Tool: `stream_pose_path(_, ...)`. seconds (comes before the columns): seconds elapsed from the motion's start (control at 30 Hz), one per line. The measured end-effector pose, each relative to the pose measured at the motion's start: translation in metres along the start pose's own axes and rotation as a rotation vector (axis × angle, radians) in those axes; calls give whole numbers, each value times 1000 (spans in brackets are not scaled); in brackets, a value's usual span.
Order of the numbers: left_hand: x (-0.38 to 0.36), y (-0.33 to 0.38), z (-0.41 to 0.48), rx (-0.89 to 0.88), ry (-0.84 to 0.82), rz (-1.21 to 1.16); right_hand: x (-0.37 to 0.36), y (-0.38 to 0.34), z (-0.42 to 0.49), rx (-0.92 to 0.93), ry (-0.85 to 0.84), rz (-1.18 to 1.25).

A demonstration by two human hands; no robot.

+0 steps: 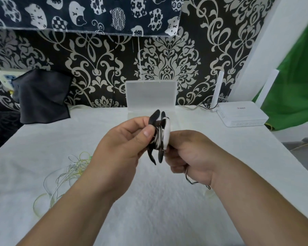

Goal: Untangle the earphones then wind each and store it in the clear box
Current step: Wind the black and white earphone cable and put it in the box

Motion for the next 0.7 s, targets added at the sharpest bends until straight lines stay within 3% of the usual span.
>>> stream_pose_path(0.23,2,3,1,178,153,-268,0,4,5,68,-5,211)
stream_pose_path(0.37,13,2,5,197,267,-299,-7,6,5,187,1,130)
stream_pose_path(0.53,20,-5,4,216,286,-209,-13,6,3,220,68,-148)
stream_pose_path(0.7,14,7,3,147,243,-225,-15,0,-2,128,65,12)
Point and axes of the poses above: each hand's wrist, its own z-axis towards the middle knuckle, its own x-axis out of the back of the hand, y = z × x, the point moved 4 cm from there along z, towards the middle knuckle, and after that the axes turned 14 degrees about z, right-handed, at the moved point
